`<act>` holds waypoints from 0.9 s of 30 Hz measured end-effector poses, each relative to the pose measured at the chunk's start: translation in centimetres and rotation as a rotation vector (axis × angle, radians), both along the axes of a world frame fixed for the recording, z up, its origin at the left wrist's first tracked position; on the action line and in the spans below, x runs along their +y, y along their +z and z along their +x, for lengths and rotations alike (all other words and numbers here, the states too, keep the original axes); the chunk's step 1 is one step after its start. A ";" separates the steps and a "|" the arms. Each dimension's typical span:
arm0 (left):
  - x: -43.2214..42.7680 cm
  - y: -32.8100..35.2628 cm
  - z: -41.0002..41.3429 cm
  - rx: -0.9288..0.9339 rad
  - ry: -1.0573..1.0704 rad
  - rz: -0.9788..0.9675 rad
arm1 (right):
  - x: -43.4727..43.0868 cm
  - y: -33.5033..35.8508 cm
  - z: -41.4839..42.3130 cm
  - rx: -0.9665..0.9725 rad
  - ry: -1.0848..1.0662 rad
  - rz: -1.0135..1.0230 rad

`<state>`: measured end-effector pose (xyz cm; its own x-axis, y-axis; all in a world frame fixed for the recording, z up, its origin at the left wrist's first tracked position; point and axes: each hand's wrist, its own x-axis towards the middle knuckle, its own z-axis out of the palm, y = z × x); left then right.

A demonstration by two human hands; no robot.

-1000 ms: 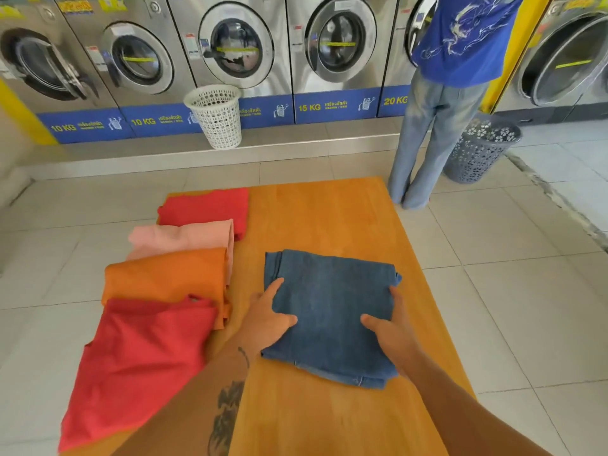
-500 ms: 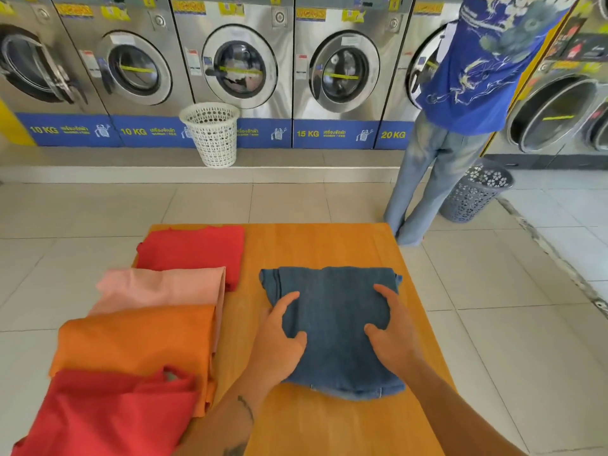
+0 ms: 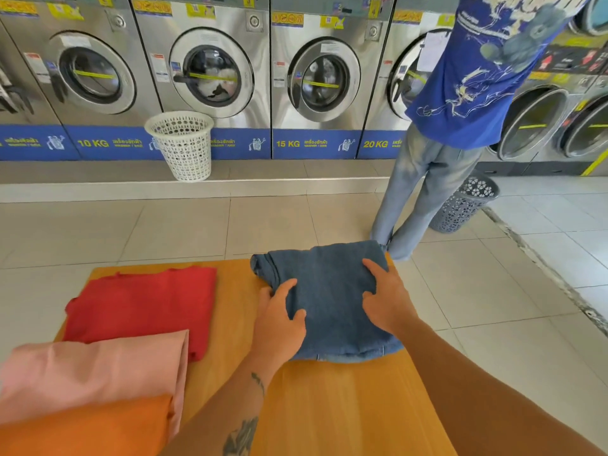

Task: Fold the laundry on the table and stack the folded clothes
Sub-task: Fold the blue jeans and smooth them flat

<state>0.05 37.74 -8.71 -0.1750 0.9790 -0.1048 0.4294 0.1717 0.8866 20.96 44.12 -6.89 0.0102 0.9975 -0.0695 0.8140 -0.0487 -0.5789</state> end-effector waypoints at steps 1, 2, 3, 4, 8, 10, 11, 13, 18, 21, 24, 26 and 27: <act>0.5 -0.7 -0.1 -0.001 -0.005 -0.037 | 0.2 -0.7 0.0 -0.017 -0.012 -0.024; 1.0 -1.3 -0.1 -0.012 -0.001 -0.077 | 0.3 -1.6 0.1 -0.028 -0.027 -0.046; 1.4 -1.9 -0.2 -0.026 0.010 -0.110 | 0.3 -2.3 0.2 -0.027 -0.044 -0.065; 1.6 -2.3 -0.2 -0.031 0.026 -0.126 | 0.5 -2.9 0.4 -0.010 -0.064 -0.080; 1.7 -3.2 0.3 0.031 0.079 -0.127 | 1.8 -3.7 1.5 0.094 -0.091 -0.157; 1.7 -3.4 0.7 0.067 0.080 -0.126 | 2.0 -3.7 1.9 0.111 -0.083 -0.175; 1.7 -3.3 0.8 0.086 0.072 -0.127 | 2.0 -3.6 2.1 0.107 -0.080 -0.179; 1.8 -3.0 1.3 0.095 0.050 -0.122 | 1.9 -3.6 2.4 0.080 -0.079 -0.179; 1.3 -2.8 3.3 0.021 0.019 -0.131 | 2.2 -2.9 4.8 -0.107 -0.041 -0.211; 1.6 -2.7 3.0 0.019 0.009 -0.140 | 1.2 -2.5 5.2 -0.171 -0.021 -0.271; 1.3 -2.4 2.2 0.037 -0.017 -0.156 | -1.9 -2.6 5.0 -0.268 -0.063 -0.235; 0.8 -1.7 1.5 0.090 -0.036 -0.154 | -4.5 -2.5 4.8 -0.371 -0.060 -0.115; 0.4 -1.3 1.1 0.127 -0.047 -0.152 | -5.7 -2.4 4.7 -0.389 -0.044 -0.069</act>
